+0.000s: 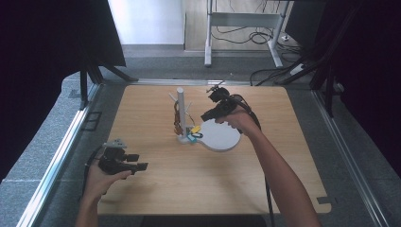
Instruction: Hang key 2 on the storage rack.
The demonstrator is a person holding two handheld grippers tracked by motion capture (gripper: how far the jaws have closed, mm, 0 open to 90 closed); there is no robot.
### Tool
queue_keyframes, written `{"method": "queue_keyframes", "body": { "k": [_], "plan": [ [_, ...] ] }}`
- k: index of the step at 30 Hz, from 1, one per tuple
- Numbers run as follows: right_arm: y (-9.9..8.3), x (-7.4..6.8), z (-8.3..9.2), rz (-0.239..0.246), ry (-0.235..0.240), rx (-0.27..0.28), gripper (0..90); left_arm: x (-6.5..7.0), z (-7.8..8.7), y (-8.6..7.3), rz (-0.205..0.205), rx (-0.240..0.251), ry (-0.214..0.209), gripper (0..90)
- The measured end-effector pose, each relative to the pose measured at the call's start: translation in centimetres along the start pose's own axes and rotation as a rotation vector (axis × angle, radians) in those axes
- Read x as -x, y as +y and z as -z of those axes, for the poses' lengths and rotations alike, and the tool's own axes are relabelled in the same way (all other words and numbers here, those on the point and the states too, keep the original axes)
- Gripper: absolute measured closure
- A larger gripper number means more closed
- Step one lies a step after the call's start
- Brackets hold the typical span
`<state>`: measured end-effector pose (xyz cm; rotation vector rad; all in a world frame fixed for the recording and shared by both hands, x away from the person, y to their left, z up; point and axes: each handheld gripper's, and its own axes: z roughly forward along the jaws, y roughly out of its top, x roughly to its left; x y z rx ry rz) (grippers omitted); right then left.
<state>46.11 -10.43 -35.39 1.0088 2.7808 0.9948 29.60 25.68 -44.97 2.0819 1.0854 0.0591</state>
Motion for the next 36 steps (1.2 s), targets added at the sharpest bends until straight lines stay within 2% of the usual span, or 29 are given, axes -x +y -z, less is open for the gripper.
{"method": "queue_keyframes", "body": {
  "k": [11, 23, 29, 36],
  "plan": [
    [-2.4, 0.5, 1.4, -0.014, -0.006, 0.031, 69.2, 0.3, -0.2, 0.1, -0.009, -0.005, -0.004, 39.5],
    [-6.4, 1.6, 3.3, -0.05, -0.02, 0.08, 68.1, 0.3, -0.3, 0.0, -0.01, -0.008, -0.005, 39.5],
    [-8.1, 1.9, 3.4, -0.067, -0.025, 0.094, 67.7, 0.4, -0.6, 0.1, -0.013, -0.019, -0.006, 39.3],
    [-11.4, 2.3, 2.5, -0.082, -0.034, 0.111, 64.8, 0.5, -0.8, 0.1, -0.015, -0.023, -0.008, 39.2]
  ]
}}
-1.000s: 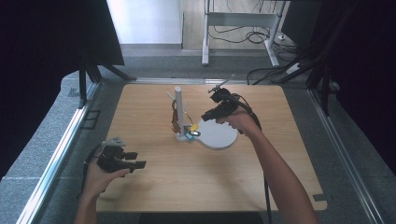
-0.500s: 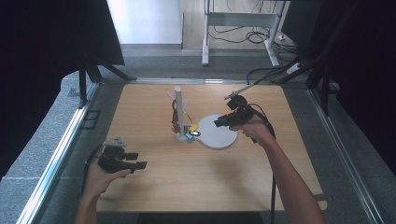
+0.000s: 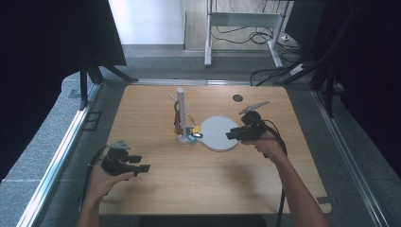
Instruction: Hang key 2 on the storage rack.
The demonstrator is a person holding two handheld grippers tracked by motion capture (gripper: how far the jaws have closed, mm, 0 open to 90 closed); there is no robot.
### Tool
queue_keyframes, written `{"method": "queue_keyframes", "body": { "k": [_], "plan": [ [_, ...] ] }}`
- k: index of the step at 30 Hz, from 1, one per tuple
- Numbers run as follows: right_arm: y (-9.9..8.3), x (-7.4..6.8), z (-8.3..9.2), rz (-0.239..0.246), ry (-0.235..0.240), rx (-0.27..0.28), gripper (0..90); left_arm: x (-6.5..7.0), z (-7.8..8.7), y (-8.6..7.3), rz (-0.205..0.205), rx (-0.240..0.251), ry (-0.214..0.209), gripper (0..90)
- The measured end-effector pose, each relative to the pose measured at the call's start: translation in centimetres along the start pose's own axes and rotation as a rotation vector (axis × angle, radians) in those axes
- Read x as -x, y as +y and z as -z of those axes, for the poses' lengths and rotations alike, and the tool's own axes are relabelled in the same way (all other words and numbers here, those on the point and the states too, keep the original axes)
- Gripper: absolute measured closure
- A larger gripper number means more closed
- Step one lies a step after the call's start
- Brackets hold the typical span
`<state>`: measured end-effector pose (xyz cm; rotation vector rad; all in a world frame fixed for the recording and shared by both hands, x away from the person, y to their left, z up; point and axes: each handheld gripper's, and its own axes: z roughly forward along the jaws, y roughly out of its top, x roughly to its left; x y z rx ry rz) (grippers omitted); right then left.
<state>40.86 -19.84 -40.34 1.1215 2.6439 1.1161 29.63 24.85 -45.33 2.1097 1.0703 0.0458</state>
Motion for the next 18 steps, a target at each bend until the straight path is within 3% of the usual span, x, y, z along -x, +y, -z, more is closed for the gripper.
{"method": "queue_keyframes", "body": {
  "k": [10, 18],
  "plan": [
    [-4.0, 0.6, -0.6, -0.034, -0.004, 0.039, 62.4, 0.1, -0.2, 0.0, -0.003, -0.011, 0.001, 39.2],
    [-5.8, 0.1, -1.8, -0.011, -0.026, 0.037, 61.2, 0.2, -0.4, 0.0, -0.005, -0.016, 0.001, 39.1]
  ]
}}
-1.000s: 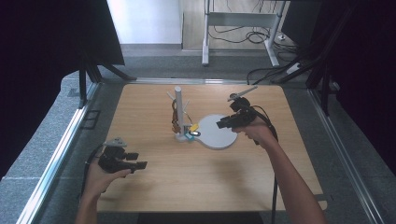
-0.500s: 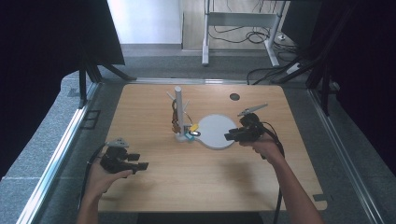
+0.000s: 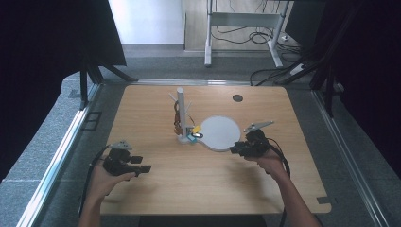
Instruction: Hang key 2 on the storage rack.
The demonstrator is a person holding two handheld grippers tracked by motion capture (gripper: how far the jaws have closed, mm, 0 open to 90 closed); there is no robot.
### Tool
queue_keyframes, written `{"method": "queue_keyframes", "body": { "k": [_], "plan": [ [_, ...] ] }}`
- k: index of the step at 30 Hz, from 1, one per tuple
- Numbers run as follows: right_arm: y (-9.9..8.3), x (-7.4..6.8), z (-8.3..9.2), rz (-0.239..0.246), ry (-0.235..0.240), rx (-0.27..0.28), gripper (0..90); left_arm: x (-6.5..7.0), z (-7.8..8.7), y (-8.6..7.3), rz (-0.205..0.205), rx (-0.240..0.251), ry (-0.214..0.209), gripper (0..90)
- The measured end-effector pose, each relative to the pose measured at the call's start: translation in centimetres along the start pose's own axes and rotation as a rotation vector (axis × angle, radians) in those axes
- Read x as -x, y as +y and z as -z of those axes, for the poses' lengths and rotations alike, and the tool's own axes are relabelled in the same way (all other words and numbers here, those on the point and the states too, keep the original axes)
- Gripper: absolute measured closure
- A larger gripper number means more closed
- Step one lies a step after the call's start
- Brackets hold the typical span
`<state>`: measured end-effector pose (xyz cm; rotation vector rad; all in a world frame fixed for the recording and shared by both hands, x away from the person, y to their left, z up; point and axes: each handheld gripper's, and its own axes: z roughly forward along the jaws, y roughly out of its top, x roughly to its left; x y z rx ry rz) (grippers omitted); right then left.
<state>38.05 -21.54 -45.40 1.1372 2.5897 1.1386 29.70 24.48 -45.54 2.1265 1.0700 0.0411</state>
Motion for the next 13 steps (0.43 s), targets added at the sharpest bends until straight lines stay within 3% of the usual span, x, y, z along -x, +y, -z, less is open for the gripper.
{"method": "queue_keyframes", "body": {
  "k": [13],
  "plan": [
    [-0.16, -0.41, 0.39, 0.002, -0.014, 0.025, 54.9, -0.05, -0.05, 0.05, 0.001, -0.001, 0.001, 38.8]
  ]
}}
